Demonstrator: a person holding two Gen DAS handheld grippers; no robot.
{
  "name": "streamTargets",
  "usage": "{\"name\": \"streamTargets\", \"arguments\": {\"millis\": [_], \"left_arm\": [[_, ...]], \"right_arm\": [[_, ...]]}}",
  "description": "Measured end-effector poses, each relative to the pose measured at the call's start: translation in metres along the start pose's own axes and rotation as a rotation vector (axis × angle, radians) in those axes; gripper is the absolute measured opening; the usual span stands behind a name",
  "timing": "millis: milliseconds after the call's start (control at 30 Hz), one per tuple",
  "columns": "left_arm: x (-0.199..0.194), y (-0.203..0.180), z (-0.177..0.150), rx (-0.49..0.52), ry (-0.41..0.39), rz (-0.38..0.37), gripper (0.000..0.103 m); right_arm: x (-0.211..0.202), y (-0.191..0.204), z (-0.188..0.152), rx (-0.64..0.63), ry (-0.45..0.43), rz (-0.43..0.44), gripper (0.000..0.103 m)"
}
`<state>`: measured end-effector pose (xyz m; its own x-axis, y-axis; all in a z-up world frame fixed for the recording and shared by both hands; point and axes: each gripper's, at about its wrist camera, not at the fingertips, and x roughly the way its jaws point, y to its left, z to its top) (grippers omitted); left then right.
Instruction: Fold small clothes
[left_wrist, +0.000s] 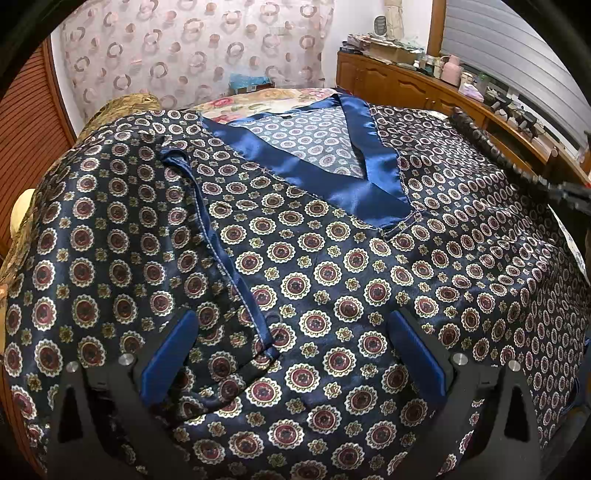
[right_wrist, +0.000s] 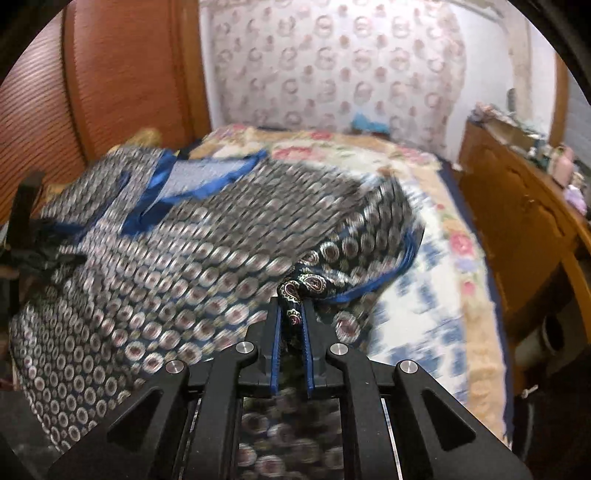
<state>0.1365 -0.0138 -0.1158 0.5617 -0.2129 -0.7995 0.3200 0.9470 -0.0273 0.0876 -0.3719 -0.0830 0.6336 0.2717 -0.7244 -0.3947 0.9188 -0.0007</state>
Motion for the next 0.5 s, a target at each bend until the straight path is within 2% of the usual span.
{"name": "streamTargets", "arguments": {"millis": [100, 167, 233, 333, 500], "left_arm": [[-0.006, 0.005, -0.003, -0.015, -0.017, 0.023, 0.103], [-0.014, 0.008, -0.006, -0.028, -0.049, 0.030, 0.103], [-0.021, 0.010, -0.008, -0.038, -0.078, 0.043, 0.103], [-0.035, 0.014, -0.009, -0.059, -0.123, 0.057, 0.103], [-0.056, 0.018, -0.011, -0.077, -0.187, 0.051, 0.103]], "right_arm": [[0.010, 0.010, -0.009, -0.012, 0.040, 0.000, 0.008], [0.012, 0.014, -0.012, -0.012, 0.046, -0.003, 0.017], [0.009, 0.014, -0.012, -0.005, 0.045, -0.014, 0.030], [0.002, 0.009, -0.006, 0.008, 0.016, -0.006, 0.041], [-0.011, -0.006, 0.012, 0.048, -0.040, -0.018, 0.044]]}}
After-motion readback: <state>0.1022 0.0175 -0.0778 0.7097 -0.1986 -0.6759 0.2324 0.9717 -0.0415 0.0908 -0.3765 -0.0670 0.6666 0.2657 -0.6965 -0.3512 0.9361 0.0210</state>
